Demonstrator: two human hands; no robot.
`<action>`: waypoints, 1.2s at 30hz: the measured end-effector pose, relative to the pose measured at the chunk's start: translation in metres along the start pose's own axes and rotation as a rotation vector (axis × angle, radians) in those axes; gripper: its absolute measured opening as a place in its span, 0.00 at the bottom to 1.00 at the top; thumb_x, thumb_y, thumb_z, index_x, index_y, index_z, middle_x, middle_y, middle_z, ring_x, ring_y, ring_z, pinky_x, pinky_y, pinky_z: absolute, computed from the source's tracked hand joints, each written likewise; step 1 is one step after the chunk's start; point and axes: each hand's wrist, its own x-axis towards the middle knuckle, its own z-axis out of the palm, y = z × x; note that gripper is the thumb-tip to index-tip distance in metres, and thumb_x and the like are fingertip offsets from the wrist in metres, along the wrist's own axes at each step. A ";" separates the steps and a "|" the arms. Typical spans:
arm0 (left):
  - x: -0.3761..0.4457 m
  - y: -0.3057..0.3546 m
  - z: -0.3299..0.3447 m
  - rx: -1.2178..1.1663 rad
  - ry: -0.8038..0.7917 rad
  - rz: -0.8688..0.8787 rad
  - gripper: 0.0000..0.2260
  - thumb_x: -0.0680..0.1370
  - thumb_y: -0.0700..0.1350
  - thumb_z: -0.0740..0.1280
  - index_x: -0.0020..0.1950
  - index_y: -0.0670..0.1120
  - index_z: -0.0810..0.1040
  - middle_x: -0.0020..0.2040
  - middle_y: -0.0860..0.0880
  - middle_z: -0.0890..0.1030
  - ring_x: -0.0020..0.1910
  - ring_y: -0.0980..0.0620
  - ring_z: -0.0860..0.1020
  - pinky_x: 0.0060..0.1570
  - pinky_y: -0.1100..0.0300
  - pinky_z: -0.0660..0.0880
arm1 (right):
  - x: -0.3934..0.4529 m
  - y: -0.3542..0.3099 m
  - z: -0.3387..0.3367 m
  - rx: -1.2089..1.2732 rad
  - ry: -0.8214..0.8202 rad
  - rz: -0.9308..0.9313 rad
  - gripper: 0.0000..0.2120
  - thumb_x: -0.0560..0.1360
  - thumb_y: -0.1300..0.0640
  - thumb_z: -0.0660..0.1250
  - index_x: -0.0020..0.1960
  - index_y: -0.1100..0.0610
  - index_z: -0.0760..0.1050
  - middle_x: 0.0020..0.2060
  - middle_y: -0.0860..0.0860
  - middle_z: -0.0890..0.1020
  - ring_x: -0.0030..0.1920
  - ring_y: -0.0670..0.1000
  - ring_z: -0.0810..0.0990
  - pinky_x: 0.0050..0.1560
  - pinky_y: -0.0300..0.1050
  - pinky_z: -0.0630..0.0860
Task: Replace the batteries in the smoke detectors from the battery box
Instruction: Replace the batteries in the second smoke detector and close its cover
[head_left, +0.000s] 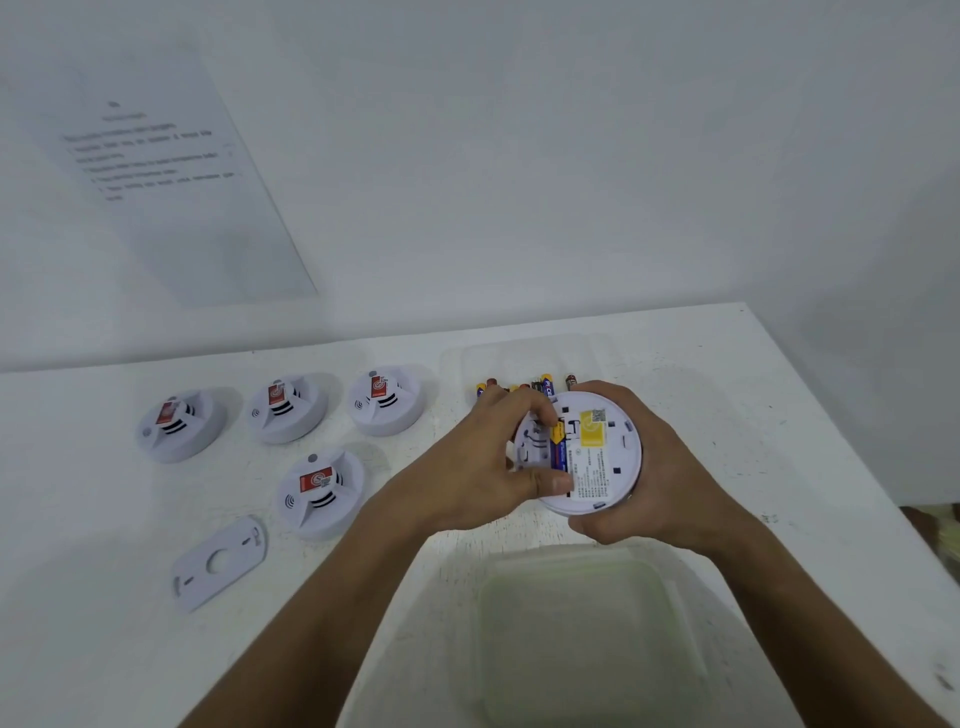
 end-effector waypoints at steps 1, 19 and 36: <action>0.001 0.000 0.000 -0.005 -0.007 -0.002 0.19 0.71 0.49 0.75 0.53 0.60 0.67 0.58 0.51 0.69 0.54 0.54 0.72 0.50 0.62 0.74 | 0.000 0.001 0.000 0.003 0.001 0.005 0.43 0.56 0.53 0.79 0.68 0.50 0.67 0.58 0.43 0.79 0.59 0.48 0.80 0.58 0.38 0.77; 0.006 -0.002 0.017 0.016 0.348 0.106 0.10 0.75 0.50 0.71 0.43 0.50 0.71 0.43 0.57 0.74 0.44 0.56 0.73 0.42 0.66 0.69 | 0.001 0.006 -0.003 -0.046 0.039 0.056 0.41 0.57 0.47 0.77 0.67 0.50 0.66 0.57 0.37 0.79 0.57 0.37 0.78 0.57 0.28 0.73; 0.029 -0.044 0.017 0.302 0.209 -0.248 0.11 0.72 0.50 0.74 0.51 0.47 0.84 0.47 0.51 0.84 0.46 0.52 0.80 0.55 0.55 0.73 | -0.010 0.015 -0.016 -0.055 0.061 0.152 0.41 0.55 0.60 0.79 0.65 0.47 0.68 0.54 0.32 0.78 0.56 0.37 0.77 0.51 0.26 0.73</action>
